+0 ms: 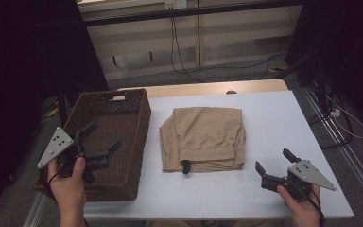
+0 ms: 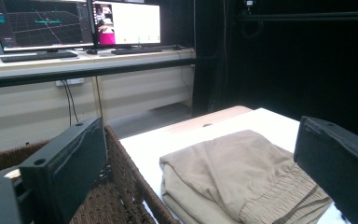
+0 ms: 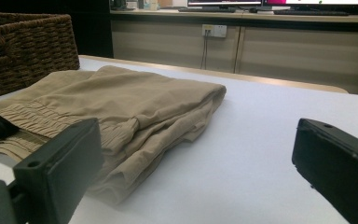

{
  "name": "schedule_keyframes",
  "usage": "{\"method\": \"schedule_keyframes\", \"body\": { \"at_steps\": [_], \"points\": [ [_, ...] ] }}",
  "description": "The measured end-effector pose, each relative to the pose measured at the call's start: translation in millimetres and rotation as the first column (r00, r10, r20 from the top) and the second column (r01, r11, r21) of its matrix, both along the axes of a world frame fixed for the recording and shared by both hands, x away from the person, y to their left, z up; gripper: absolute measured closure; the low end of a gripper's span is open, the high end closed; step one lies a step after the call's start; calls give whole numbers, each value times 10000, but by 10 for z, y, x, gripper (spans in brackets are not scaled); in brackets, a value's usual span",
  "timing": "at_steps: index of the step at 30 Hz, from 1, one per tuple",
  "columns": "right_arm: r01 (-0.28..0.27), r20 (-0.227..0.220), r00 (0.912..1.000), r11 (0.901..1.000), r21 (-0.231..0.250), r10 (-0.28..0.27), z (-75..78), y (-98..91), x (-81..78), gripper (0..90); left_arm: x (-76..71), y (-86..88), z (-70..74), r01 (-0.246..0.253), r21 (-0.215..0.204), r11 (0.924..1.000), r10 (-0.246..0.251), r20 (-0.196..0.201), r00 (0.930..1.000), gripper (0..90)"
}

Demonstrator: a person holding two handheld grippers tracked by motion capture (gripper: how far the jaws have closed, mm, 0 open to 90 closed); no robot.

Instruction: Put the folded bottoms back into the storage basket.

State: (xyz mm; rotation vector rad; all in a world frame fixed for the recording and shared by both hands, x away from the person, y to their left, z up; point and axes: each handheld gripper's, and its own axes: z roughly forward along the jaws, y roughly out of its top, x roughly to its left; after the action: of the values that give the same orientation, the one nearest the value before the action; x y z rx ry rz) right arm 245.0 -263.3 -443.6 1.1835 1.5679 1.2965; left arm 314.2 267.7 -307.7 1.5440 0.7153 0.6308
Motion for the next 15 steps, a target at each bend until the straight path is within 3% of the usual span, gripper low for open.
{"method": "schedule_keyframes", "body": {
  "at_steps": [1,4,11,15],
  "points": [
    [0,0,10000,10000,0,0,0,0,0,13,2,8,-1,6,196,9998,-6,22,10000,28],
    [30,-62,10000,9998,-181,-31,2,-2,-1,22,12,-15,-15,-55,70,10000,55,11,10000,28],
    [-8,-93,10000,9995,-313,5,4,11,7,22,40,-41,-20,5,227,9997,-7,103,9999,25],
    [134,-487,9987,9985,-532,-160,1,19,30,15,49,-46,-9,13,149,9999,-16,162,9999,23]
  ]
}}
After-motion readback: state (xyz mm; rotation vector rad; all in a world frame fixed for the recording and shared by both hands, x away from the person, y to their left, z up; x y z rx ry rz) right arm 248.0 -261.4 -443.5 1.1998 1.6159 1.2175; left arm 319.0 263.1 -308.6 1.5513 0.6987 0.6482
